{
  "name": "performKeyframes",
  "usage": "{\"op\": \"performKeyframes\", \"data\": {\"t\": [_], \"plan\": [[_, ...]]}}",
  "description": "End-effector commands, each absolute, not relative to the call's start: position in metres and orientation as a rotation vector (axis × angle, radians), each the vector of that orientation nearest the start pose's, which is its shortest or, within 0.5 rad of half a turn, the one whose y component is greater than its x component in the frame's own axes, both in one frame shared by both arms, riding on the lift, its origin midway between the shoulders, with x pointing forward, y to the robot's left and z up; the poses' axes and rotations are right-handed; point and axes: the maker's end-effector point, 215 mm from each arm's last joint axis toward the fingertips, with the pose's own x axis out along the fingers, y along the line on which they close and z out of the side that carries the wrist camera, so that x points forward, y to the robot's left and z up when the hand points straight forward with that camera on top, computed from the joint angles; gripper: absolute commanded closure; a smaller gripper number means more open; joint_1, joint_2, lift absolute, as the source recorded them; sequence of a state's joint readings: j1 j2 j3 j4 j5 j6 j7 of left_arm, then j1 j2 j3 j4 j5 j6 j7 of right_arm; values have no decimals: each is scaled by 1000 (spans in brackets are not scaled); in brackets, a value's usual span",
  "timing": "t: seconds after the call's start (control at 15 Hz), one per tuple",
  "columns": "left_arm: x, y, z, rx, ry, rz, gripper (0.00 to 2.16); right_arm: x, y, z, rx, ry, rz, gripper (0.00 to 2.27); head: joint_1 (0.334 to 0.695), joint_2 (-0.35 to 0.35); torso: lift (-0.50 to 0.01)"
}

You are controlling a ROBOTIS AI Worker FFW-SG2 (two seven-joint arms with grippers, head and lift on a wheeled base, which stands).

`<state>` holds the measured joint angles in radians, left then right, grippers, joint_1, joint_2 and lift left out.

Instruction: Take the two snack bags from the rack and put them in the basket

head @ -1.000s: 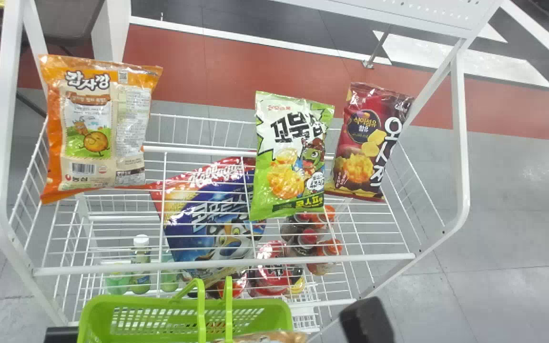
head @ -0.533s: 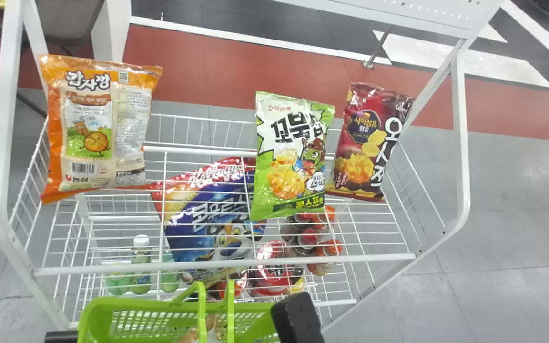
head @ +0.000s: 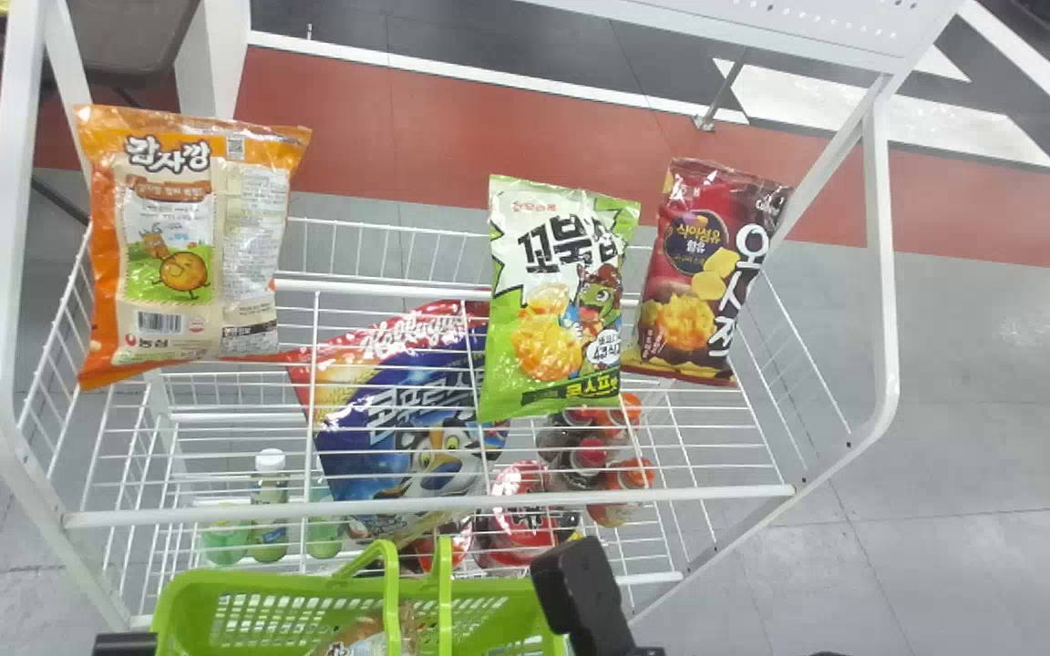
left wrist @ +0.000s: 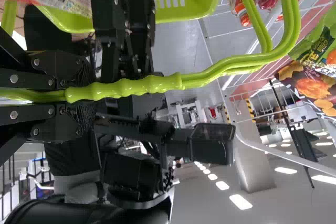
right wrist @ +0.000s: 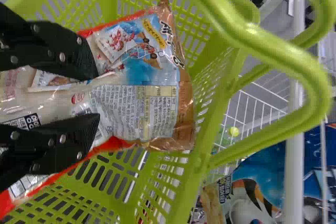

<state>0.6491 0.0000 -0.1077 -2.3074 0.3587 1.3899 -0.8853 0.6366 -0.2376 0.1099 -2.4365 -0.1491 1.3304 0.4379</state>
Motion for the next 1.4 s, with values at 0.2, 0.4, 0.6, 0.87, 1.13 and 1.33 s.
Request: {"op": "performKeyframes", "data": {"t": [0.2, 0.4, 0.6, 0.87, 1.13, 1.33], "plan": [[137, -48, -406, -861, 1105, -1123, 1534, 234, -137, -462, 167, 1048, 598, 66, 695, -350, -10], [137, -48, -406, -857, 1106, -1124, 1534, 242, -151, -453, 190, 1022, 575, 73, 695, -350, -10], [134, -49, -407, -860, 1112, -1122, 1534, 301, -174, -412, 169, 788, 504, 97, 695, -350, -10], [131, -51, -407, -857, 1116, -1127, 1534, 382, -201, -327, 52, 354, 386, 97, 695, -350, -10], [133, -53, -409, -834, 1130, -1132, 1534, 421, -241, -310, 2, 219, 206, 97, 695, -350, -10], [132, -54, -411, -830, 1152, -1138, 1534, 448, -252, -324, -14, 210, 153, 97, 695, -350, -10]]}}
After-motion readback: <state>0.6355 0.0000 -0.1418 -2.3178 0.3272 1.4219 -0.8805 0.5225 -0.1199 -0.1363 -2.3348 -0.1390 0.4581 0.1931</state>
